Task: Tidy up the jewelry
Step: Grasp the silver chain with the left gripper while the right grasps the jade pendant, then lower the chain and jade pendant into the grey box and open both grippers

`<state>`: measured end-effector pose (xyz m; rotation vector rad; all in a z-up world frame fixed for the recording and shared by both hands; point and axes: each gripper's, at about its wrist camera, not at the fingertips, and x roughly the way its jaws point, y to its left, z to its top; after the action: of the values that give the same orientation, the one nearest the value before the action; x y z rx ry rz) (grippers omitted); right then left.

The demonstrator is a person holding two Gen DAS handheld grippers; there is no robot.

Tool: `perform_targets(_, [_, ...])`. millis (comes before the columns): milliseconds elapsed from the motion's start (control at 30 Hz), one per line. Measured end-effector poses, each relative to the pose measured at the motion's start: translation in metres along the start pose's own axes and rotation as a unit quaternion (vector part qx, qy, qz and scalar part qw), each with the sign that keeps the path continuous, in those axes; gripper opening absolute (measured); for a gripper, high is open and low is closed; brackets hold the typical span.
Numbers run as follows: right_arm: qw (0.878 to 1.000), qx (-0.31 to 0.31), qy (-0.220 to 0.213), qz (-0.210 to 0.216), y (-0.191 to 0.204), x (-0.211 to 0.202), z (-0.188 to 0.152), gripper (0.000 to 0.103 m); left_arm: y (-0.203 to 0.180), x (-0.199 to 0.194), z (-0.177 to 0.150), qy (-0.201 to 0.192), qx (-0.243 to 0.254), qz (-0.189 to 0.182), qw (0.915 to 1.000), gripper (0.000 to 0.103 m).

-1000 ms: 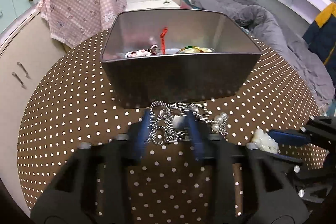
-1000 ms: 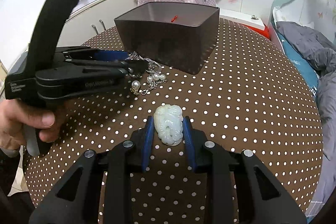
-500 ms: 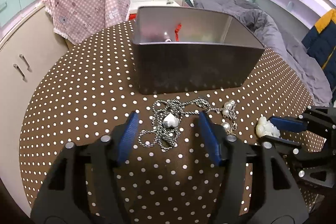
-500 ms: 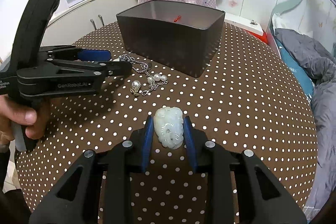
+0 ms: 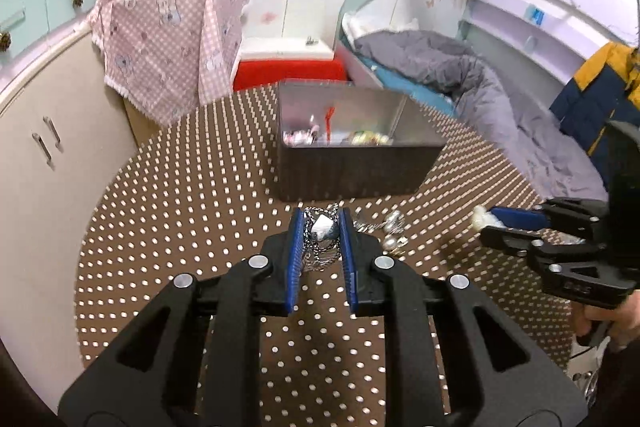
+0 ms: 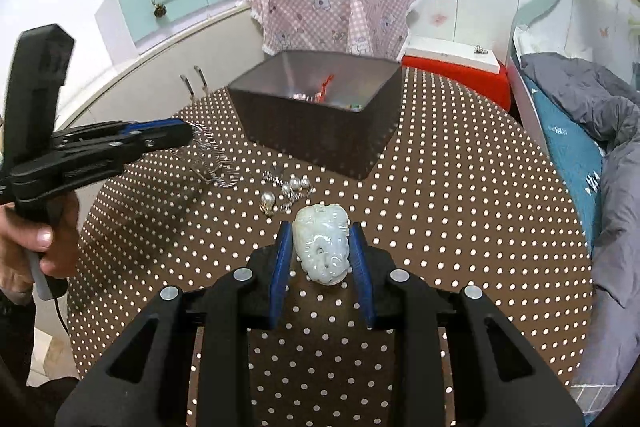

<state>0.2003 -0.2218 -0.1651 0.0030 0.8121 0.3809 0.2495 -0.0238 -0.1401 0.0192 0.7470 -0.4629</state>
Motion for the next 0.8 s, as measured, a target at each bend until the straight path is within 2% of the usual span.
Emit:
perform_targets(200, [1.000,-0.004,-0.028,0.009,0.002,-0.017,0.018,0.027,-0.006,-0.040,0.023,-0.051,0.009,-0.014,0.9985,0.018])
perform_targets(433, [0.997,-0.021,-0.077,0.018,0.003,-0.043,0.062,0.027,-0.015,-0.060,0.057,-0.085,0.015,-0.029,0.9959,0.018])
perform_targets(600, [0.994,-0.021,-0.106,0.034,-0.003,-0.050,0.104,0.027,-0.020,-0.057,0.091,-0.097,0.012,-0.026,0.9949,0.018])
perform_targets(800, [0.994,0.003,-0.097,0.044,-0.020,-0.029,0.139,0.027,-0.020,-0.029,0.119,-0.079,0.007,-0.022,0.9966,0.018])
